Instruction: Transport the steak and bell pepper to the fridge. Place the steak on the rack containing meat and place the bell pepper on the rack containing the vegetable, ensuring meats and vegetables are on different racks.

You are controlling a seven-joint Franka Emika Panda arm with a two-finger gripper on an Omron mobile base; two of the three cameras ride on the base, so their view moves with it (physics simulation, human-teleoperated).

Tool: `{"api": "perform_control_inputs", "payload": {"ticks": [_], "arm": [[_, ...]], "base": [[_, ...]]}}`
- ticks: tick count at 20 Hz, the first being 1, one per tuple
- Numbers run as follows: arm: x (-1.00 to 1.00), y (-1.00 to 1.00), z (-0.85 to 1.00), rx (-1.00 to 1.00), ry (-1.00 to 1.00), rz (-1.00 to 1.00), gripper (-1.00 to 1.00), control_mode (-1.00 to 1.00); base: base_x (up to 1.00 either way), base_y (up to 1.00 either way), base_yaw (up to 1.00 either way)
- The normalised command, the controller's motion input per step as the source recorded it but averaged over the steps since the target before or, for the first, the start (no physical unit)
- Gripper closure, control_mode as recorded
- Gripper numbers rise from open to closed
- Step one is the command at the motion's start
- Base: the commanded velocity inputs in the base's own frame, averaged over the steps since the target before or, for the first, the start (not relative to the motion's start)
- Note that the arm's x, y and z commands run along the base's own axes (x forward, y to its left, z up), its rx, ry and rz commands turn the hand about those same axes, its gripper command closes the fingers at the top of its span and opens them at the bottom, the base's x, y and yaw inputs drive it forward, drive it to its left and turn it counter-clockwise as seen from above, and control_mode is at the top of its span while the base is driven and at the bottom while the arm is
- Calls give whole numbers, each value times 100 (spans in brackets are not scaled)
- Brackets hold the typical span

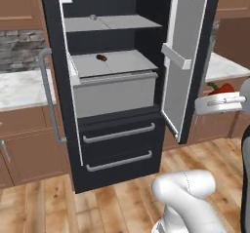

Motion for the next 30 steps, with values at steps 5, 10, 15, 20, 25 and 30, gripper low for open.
{"api": "perform_control_inputs", "payload": {"ticks": [5,10,15,20,25,30], "arm": [[0,0,0,0,0,0,100,100],[0,0,0,0,0,0,100,100],[0,0,0,0,0,0,100,100],[0,0,0,0,0,0,100,100],[0,0,0,0,0,0,100,100],[0,0,0,0,0,0,100,100]], "base": [[100,-31,32],[89,-23,17],[95,-38,2],[100,-12,0],[100,0,1],[86,0,12]]}}
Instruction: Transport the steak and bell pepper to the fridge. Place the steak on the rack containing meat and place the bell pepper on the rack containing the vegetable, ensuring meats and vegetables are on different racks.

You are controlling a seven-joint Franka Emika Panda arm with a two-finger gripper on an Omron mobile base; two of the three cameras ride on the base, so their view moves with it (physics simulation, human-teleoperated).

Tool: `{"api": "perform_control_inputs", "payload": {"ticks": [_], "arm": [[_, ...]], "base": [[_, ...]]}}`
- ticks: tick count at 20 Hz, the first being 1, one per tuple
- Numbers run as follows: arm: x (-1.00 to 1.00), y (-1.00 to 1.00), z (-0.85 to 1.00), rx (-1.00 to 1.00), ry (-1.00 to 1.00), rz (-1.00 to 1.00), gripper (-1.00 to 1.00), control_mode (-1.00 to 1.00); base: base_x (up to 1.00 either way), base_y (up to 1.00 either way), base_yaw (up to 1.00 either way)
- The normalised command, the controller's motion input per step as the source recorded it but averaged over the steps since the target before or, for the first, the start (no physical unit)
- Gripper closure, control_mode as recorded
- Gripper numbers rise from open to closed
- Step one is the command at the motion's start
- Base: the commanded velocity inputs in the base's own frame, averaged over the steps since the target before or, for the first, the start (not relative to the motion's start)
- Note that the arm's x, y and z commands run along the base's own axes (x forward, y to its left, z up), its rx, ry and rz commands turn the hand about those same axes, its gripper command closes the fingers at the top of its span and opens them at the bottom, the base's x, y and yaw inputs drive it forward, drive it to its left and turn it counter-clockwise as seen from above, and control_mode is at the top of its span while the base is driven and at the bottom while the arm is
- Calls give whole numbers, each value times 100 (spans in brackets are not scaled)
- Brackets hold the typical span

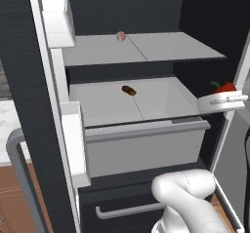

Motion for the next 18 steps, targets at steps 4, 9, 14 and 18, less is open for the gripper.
{"api": "perform_control_inputs", "payload": {"ticks": [4,9,14,18], "arm": [[0,0,0,0,0,0,100,100],[12,2,-7,0,1,0,100,-100],[71,5,-52,0,1,0,100,-100],[42,1,-62,-1,0,0,100,-100]], "base": [[63,0,15],[42,0,2],[0,0,0],[0,0,0]]}}
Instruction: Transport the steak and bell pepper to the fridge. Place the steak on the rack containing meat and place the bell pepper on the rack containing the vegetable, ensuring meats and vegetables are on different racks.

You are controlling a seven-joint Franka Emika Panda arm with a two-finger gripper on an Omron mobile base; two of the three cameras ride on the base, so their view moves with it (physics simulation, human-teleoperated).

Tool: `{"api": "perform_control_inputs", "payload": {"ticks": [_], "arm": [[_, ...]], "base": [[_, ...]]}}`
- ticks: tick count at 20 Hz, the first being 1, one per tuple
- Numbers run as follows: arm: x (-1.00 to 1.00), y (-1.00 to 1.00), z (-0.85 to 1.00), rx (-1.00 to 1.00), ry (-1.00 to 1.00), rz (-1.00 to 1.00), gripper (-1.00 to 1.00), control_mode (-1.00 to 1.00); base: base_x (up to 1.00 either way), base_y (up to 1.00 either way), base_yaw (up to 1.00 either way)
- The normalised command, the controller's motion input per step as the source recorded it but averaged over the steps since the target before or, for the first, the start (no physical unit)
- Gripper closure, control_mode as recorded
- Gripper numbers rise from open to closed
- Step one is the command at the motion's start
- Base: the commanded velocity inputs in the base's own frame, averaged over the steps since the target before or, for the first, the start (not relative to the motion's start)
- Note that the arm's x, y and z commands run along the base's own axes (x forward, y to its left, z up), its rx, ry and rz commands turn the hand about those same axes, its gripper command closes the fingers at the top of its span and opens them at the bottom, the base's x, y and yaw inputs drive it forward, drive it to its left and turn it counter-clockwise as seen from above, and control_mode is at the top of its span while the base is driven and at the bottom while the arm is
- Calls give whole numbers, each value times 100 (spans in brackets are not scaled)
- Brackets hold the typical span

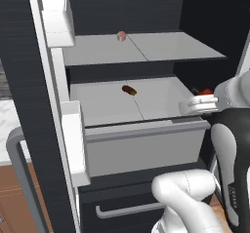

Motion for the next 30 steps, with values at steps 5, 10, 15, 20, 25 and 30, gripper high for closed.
{"api": "perform_control_inputs", "payload": {"ticks": [5,10,15,20,25,30], "arm": [[68,0,-46,0,0,0,100,-100],[84,0,-38,0,0,0,100,-100],[67,0,-42,0,0,0,100,-100],[71,0,-45,0,3,0,100,-100],[70,0,-33,0,0,0,100,-100],[65,0,-39,0,0,0,100,-100]], "base": [[0,0,0],[0,0,0],[0,0,0],[0,0,0],[0,0,0],[0,0,0]]}}
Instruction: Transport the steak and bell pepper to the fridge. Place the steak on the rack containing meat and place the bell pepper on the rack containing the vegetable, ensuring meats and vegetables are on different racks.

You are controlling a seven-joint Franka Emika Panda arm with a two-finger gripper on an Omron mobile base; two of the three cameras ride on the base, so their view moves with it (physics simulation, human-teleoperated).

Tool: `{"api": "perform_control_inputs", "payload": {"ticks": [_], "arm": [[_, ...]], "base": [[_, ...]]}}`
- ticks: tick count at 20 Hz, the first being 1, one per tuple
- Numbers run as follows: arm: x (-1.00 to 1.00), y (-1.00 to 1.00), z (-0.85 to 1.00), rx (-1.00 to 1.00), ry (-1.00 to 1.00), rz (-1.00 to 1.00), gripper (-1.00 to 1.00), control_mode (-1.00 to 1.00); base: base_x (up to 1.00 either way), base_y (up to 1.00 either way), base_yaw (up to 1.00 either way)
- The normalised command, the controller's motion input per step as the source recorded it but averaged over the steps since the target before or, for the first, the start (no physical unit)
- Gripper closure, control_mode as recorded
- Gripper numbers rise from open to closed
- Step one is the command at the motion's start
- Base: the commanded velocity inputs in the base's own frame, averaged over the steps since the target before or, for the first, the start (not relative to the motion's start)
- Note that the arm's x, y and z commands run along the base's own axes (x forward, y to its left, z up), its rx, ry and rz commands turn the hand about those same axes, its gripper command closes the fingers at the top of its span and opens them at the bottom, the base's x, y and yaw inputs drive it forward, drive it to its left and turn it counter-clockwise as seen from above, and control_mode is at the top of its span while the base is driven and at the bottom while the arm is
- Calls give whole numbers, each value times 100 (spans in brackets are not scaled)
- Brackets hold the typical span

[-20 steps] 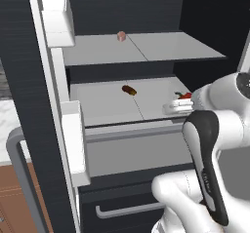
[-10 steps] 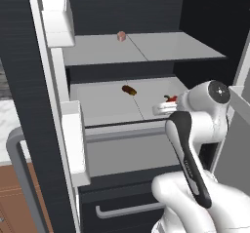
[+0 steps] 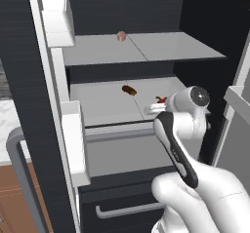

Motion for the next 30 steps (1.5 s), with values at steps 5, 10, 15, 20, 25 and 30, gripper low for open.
{"api": "perform_control_inputs", "payload": {"ticks": [5,10,15,20,25,30], "arm": [[62,0,-30,0,2,0,100,-100],[45,0,-13,0,9,0,100,-100],[36,0,-6,0,7,0,100,-100],[30,0,-16,0,0,0,100,-100],[45,0,-30,0,0,0,100,-100],[53,0,-31,0,0,0,100,-100]], "base": [[0,0,0],[0,0,0],[0,0,0],[0,0,0],[0,0,0],[0,0,0]]}}
